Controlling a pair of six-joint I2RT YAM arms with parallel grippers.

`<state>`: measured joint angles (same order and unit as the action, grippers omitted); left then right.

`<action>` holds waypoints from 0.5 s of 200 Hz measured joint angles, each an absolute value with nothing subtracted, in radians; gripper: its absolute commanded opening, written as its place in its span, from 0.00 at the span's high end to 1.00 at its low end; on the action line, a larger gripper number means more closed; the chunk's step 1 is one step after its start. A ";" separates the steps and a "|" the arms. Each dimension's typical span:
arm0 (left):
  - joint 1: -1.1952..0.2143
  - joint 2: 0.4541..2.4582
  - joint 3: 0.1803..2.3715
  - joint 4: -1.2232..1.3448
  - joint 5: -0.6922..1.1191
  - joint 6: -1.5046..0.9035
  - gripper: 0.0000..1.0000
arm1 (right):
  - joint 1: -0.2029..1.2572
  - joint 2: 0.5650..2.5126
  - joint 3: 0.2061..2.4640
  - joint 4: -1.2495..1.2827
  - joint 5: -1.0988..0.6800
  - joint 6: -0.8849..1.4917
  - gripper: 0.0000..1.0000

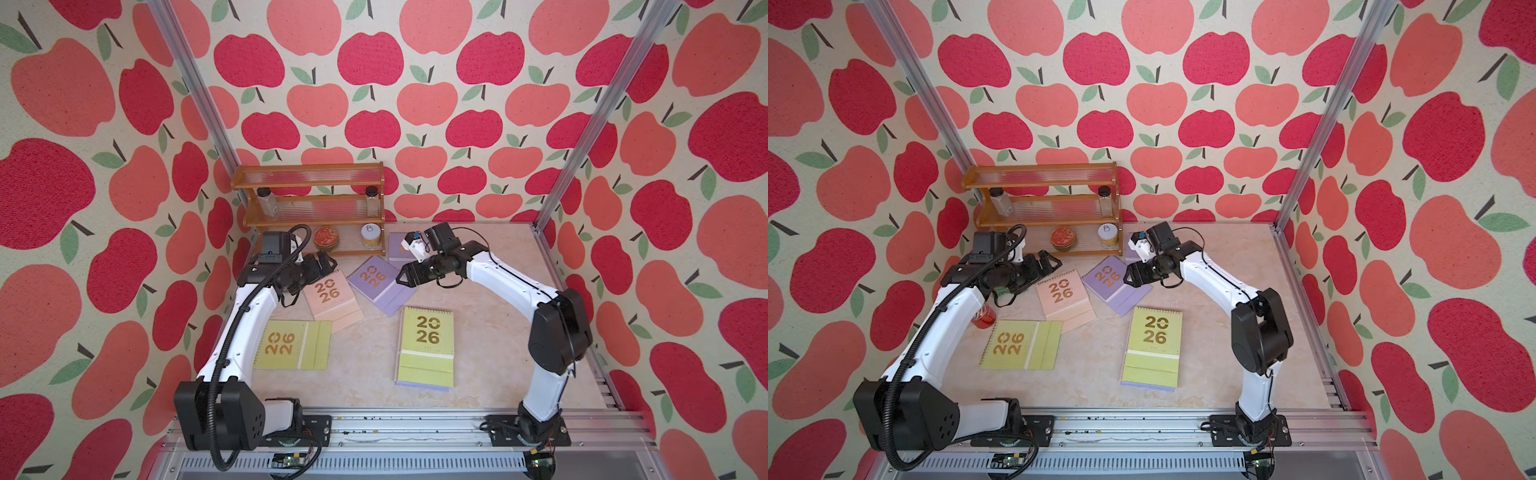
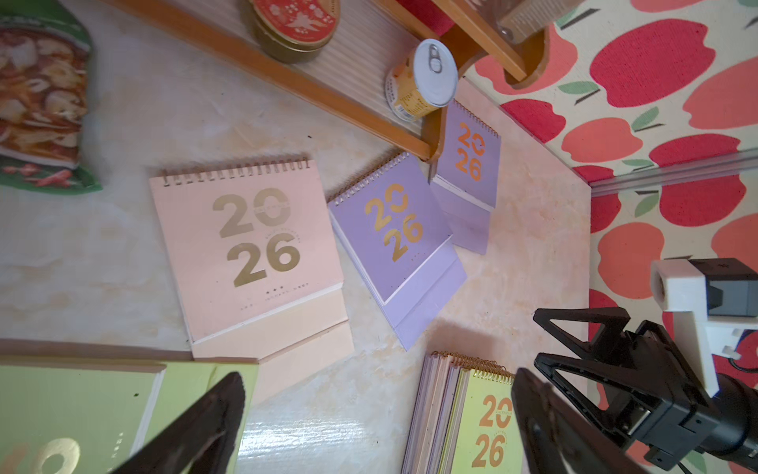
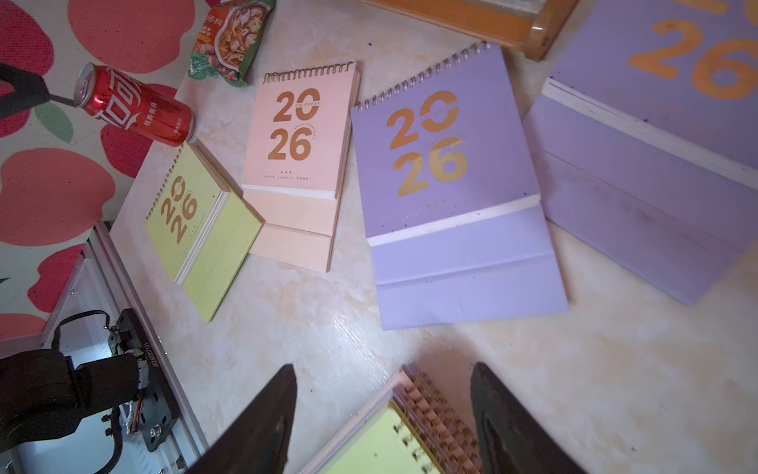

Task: Stack the calendars
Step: Pick up the calendar at the center of the board.

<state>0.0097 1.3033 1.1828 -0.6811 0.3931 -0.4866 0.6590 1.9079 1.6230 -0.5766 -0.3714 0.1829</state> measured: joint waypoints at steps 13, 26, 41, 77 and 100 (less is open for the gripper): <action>0.050 1.309 1.139 -0.672 0.391 -0.513 0.00 | 0.682 2.000 1.718 -0.574 -0.397 0.183 0.31; 0.078 1.331 1.106 -0.657 0.389 -0.533 0.01 | 0.699 2.090 1.821 -0.572 -0.422 0.184 0.31; 0.088 1.370 1.087 -0.636 0.389 -0.542 0.00 | 0.711 2.180 1.930 -0.570 -0.447 0.185 0.31; 0.095 1.466 1.077 -0.568 0.392 -0.545 0.00 | 0.720 2.355 2.135 -0.567 -0.493 0.211 0.31; 0.105 1.520 1.077 -0.537 0.391 -0.543 0.00 | 0.725 2.443 2.222 -0.559 -0.513 0.237 0.31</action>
<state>0.1055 1.5204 1.0771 -0.5373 0.3912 -0.5430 0.7246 2.4428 2.2215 -0.5587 -0.5133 0.2375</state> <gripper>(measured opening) 0.998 0.693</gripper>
